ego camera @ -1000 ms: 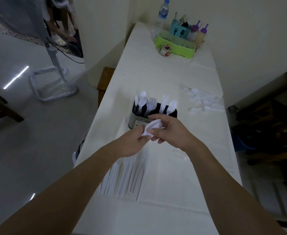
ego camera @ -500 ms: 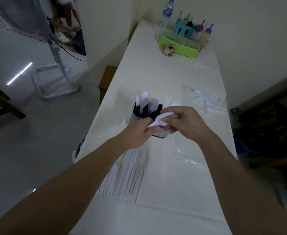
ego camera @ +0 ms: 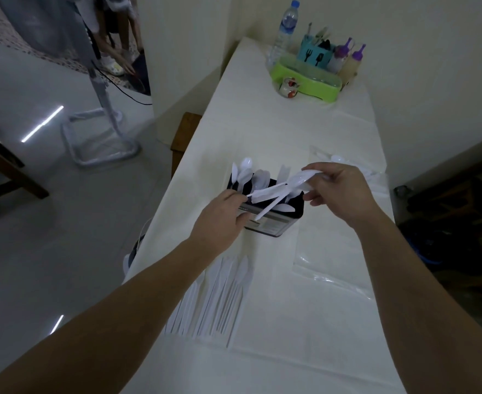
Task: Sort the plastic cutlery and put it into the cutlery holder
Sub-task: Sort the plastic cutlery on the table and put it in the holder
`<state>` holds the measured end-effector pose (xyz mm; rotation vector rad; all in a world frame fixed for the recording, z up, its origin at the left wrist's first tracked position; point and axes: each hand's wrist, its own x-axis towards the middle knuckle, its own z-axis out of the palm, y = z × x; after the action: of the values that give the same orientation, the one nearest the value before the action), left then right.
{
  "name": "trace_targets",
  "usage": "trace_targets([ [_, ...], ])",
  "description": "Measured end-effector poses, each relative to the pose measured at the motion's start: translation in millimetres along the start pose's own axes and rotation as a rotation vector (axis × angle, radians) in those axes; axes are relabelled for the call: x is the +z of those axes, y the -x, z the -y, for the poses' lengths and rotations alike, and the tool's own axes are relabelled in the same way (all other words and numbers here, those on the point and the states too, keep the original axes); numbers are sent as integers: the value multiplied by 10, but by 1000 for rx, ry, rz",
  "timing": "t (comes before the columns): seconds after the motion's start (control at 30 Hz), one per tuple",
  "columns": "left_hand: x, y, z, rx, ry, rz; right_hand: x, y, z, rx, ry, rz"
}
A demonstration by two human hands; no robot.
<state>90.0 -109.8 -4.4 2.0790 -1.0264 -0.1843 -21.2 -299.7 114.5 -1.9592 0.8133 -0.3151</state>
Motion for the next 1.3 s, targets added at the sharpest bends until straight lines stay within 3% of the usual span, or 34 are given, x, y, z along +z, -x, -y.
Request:
trace_targets([
  [0.23, 8, -84, -76, -167, 108, -100, 33, -38, -7, 6, 7, -40],
  [0.43, 101, 17, -11, 14, -55, -220, -30, -139, -13, -2, -17, -133],
  [0.7, 320, -122, -147, 60, -119, -179, 3, -210, -52, 38, -6, -173],
  [0.97, 333, -314, -281, -123, -184, -73, 30, -140, -57, 37, 17, -134],
  [1.13, 292, -328, -328, -274, -2, -80, -4, -101, -107, 26, 23, -114],
  [1.3, 302, -331, -308, -129, -118, -86, -14, -70, -129, 5, 4, -91],
])
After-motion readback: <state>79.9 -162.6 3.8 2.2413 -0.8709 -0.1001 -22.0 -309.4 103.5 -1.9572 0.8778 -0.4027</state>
